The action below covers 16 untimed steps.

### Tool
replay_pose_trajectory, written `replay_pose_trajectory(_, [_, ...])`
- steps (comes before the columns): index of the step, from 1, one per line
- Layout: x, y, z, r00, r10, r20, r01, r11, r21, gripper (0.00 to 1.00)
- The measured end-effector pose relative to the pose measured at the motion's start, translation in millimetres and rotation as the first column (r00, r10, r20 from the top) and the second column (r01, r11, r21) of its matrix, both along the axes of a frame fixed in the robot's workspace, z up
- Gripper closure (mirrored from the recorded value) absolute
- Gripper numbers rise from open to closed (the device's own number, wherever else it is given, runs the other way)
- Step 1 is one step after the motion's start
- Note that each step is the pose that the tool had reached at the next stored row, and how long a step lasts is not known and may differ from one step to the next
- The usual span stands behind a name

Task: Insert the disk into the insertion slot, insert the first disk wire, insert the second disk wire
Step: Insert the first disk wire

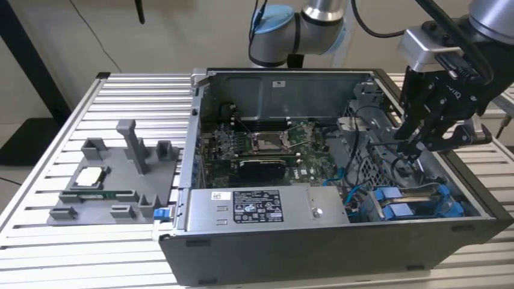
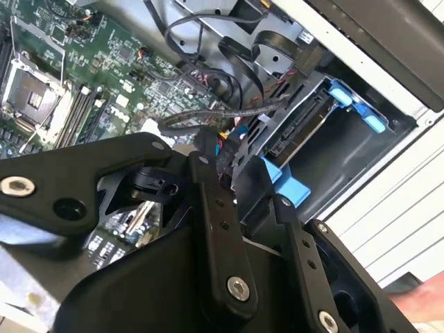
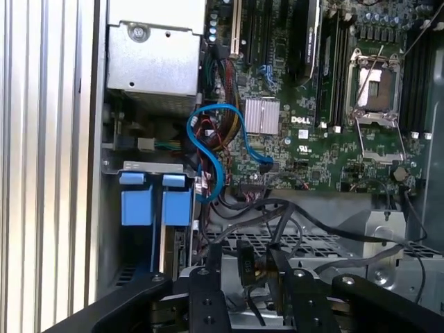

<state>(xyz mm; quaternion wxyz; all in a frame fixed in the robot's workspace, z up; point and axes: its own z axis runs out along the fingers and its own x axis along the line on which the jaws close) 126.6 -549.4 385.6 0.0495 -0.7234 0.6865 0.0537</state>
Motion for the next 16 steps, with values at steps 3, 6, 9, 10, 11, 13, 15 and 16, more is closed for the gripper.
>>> replay_pose_trajectory(3, [-0.1,0.1,0.0,1.0000,0.002,0.0019,-0.002,1.0000,-0.0002,0.76])
replay_pose_trajectory(6, [-0.1,0.1,0.0,1.0000,0.002,0.0020,-0.002,1.0000,-0.0004,0.81])
replay_pose_trajectory(9, [-0.1,0.1,0.0,1.0000,0.002,0.0020,-0.002,1.0000,-0.0004,0.81])
replay_pose_trajectory(10, [-0.1,0.1,0.0,1.0000,0.002,0.0020,-0.002,1.0000,-0.0004,0.81])
replay_pose_trajectory(11, [-0.1,0.1,0.1,1.0000,0.002,0.0020,-0.002,1.0000,-0.0014,0.81])
replay_pose_trajectory(13, [0.0,0.1,-0.1,1.0000,0.002,0.0020,-0.002,1.0000,-0.0026,0.81])
replay_pose_trajectory(15, [-0.1,0.1,-0.2,1.0000,0.002,0.0020,-0.002,1.0000,-0.0026,0.81])
replay_pose_trajectory(16, [0.0,0.1,-0.2,1.0000,0.002,0.0020,-0.002,1.0000,-0.0026,0.81])
